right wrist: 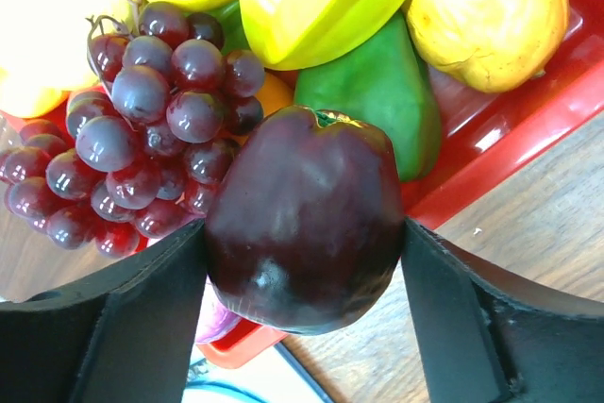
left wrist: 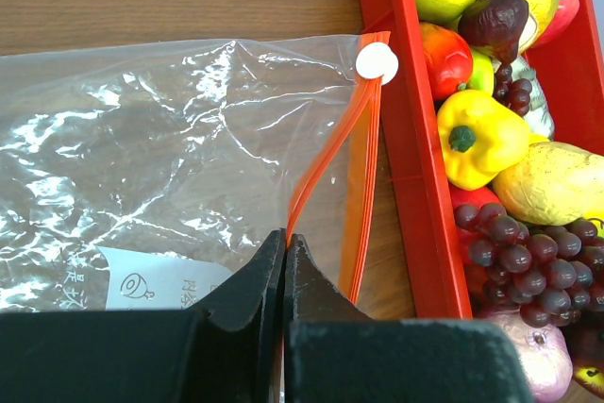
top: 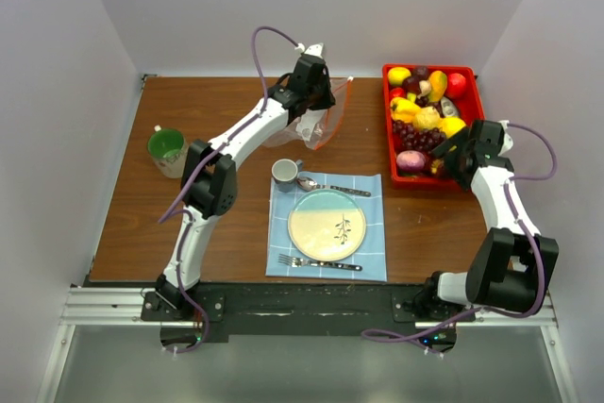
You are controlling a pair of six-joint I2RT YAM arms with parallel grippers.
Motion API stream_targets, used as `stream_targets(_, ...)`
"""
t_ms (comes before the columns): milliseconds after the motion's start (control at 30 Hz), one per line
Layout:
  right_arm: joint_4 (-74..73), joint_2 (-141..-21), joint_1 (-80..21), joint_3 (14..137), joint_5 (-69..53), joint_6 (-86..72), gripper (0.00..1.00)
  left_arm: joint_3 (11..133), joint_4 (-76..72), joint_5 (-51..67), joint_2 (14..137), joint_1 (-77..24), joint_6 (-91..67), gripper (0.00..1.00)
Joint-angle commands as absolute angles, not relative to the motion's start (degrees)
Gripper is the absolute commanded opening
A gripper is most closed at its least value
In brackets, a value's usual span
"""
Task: Place the food in the zip-top bag and seal the zipper
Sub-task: Pick up the fake fruit from the bin.
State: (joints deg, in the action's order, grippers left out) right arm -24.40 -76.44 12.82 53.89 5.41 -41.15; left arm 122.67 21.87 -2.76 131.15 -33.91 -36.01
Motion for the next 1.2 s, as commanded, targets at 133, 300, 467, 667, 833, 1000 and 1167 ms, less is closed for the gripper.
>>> stream_targets(133,-25.93,-72.07,13.10,54.93,6.77,-39.82,0.43,123.66,19.77,-3.43,130.17,-34.45,-36.56,0.00)
stream_targets(300,-27.68,-69.00,13.09,55.37,6.07,-38.41,0.28,124.19,20.39,-3.78,130.08,-34.45,-36.82,0.00)
stream_targets(467,-28.39,-66.45,13.01,56.07,4.13,-36.92,0.27,125.15,20.92,-3.69,130.25,-34.89,-37.00,0.00)
stream_targets(667,-22.42,-64.68,8.46,59.05,-5.36,-37.18,0.26,126.56,22.15,-2.99,130.08,-35.24,-37.35,0.00)
stream_targets(833,-17.07,-72.31,-8.07,69.06,-3.24,-37.17,0.26,126.56,23.20,-1.94,128.24,-35.16,-37.53,0.00)
stream_targets(1000,-3.01,-80.06,-13.88,73.30,-10.27,-40.50,0.24,127.44,24.70,1.48,126.83,-35.16,-37.97,0.00)
stream_targets(1167,9.38,-86.73,-15.03,72.86,-15.46,-44.82,0.22,127.44,25.31,4.65,124.98,-34.81,-38.67,0.00)
